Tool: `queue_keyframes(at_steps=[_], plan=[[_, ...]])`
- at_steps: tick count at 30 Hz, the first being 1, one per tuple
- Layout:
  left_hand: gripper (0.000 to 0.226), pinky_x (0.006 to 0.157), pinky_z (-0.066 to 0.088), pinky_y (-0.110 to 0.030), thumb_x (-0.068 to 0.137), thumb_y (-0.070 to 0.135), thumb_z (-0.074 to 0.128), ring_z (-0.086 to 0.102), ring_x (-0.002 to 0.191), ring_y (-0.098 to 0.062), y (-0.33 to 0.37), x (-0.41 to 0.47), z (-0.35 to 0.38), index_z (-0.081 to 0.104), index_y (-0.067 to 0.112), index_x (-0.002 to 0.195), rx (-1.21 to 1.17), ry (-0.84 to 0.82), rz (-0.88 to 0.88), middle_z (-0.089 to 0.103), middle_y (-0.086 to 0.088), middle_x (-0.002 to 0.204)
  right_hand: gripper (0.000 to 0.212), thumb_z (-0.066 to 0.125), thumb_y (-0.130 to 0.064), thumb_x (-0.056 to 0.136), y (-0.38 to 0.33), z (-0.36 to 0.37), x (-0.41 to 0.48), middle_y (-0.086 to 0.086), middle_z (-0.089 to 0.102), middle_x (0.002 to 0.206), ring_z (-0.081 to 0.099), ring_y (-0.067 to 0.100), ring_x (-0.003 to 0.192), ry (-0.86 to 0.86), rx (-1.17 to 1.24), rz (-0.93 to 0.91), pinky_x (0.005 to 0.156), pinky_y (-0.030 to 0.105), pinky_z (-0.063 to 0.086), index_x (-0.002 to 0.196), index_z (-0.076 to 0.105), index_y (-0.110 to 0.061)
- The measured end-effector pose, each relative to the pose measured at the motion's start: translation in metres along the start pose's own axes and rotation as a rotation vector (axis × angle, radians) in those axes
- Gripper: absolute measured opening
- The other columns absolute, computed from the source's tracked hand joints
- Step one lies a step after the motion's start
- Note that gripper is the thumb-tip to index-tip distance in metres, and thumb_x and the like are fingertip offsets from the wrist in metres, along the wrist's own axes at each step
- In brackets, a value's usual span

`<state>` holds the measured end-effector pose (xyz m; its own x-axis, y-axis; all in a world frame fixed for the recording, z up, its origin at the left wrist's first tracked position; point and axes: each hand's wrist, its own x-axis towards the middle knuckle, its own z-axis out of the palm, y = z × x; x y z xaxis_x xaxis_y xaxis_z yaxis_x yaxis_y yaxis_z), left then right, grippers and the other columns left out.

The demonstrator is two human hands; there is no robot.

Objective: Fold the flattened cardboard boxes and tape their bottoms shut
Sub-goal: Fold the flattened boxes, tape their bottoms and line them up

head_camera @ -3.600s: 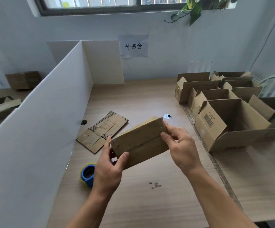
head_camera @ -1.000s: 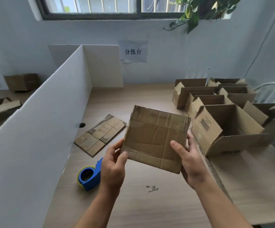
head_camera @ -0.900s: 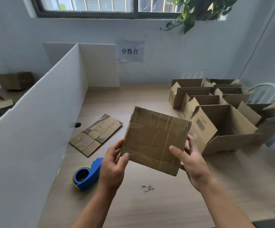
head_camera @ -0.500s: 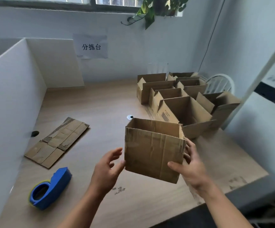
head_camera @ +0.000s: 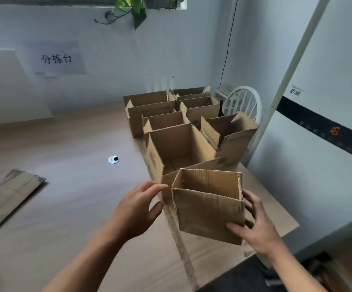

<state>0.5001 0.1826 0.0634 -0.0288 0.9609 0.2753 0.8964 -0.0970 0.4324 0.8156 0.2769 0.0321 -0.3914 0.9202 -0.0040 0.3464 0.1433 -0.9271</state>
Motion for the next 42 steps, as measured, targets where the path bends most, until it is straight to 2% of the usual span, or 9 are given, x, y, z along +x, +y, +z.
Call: queue_keyframes(at_steps=[4,9,13,15,17,27,30,36,42], plan=[[0.036,0.075,0.054,-0.031,0.087,0.032,0.051,0.062,0.094,-0.019,0.042,0.054,0.039,0.065,0.024,0.119,0.144,0.012,0.105,0.065,0.005,0.112,0.094,0.088,-0.059,0.053,0.041,-0.077,0.039,-0.031,0.038,0.138,0.038,-0.004,0.129,-0.054,-0.016,0.037,0.111,0.041,0.036,0.127,0.031,-0.07],[0.038,0.072,0.046,-0.032,0.09,0.035,0.042,0.061,0.093,-0.02,0.077,0.116,0.075,0.064,0.025,0.119,0.3,-0.067,0.091,0.063,0.006,0.112,0.097,0.089,-0.056,0.056,0.087,-0.136,0.103,-0.013,0.046,0.141,0.044,0.016,0.134,-0.045,-0.053,0.069,0.111,0.053,0.039,0.132,0.03,-0.064],[0.036,0.077,0.046,-0.031,0.092,0.035,0.044,0.059,0.098,-0.018,0.092,0.151,0.091,0.063,0.026,0.121,0.322,-0.125,0.063,0.061,0.007,0.114,0.1,0.093,-0.027,0.064,0.11,-0.145,0.157,-0.012,0.047,0.141,0.044,-0.01,0.125,-0.142,-0.092,0.04,0.111,0.026,0.037,0.13,0.029,-0.068],[0.034,0.077,0.044,-0.029,0.092,0.033,0.047,0.058,0.098,-0.018,0.094,0.165,0.095,0.063,0.025,0.12,0.299,-0.124,0.048,0.061,0.007,0.114,0.106,0.093,-0.017,0.065,0.124,-0.148,0.184,-0.019,0.046,0.138,0.041,-0.021,0.121,-0.184,-0.136,0.015,0.102,0.005,0.032,0.125,0.027,-0.076],[0.034,0.077,0.043,-0.027,0.091,0.033,0.047,0.058,0.099,-0.018,0.094,0.173,0.098,0.063,0.025,0.121,0.281,-0.116,0.024,0.06,0.007,0.115,0.11,0.092,-0.014,0.066,0.138,-0.153,0.205,-0.024,0.044,0.136,0.041,-0.026,0.118,-0.214,-0.149,0.016,0.095,-0.003,0.03,0.123,0.025,-0.079],[0.035,0.09,0.05,-0.034,0.091,0.029,0.053,0.058,0.109,-0.014,0.088,0.166,0.109,0.065,0.021,0.123,0.066,-0.03,-0.1,0.058,0.008,0.12,0.064,0.069,-0.014,0.09,0.165,-0.133,0.244,0.002,0.06,0.135,0.057,0.028,0.125,0.021,-0.049,0.257,0.106,0.049,0.046,0.131,0.041,-0.055],[0.034,0.091,0.05,-0.033,0.091,0.03,0.053,0.058,0.109,-0.013,0.088,0.159,0.107,0.066,0.022,0.122,0.044,-0.001,-0.114,0.058,0.01,0.119,0.065,0.068,-0.012,0.092,0.165,-0.128,0.241,0.004,0.054,0.143,0.051,0.028,0.132,0.076,-0.058,0.322,0.11,0.048,0.043,0.145,0.039,-0.035],[0.035,0.093,0.045,-0.023,0.09,0.027,0.053,0.057,0.107,-0.012,0.085,0.134,0.1,0.065,0.02,0.122,0.015,0.024,-0.125,0.058,0.009,0.117,0.073,0.066,-0.017,0.094,0.148,-0.127,0.214,0.003,0.038,0.155,0.042,0.027,0.138,0.162,-0.119,0.317,0.112,0.042,0.038,0.154,0.026,-0.029],[0.04,0.088,0.051,-0.032,0.089,0.037,0.048,0.056,0.105,-0.013,0.075,0.087,0.079,0.055,0.032,0.128,0.023,0.054,-0.17,0.057,0.01,0.118,0.028,0.059,-0.012,0.096,0.114,-0.117,0.159,0.013,0.051,0.117,0.059,0.03,0.088,0.386,-0.208,0.197,0.085,0.039,0.048,0.123,0.056,-0.004]])
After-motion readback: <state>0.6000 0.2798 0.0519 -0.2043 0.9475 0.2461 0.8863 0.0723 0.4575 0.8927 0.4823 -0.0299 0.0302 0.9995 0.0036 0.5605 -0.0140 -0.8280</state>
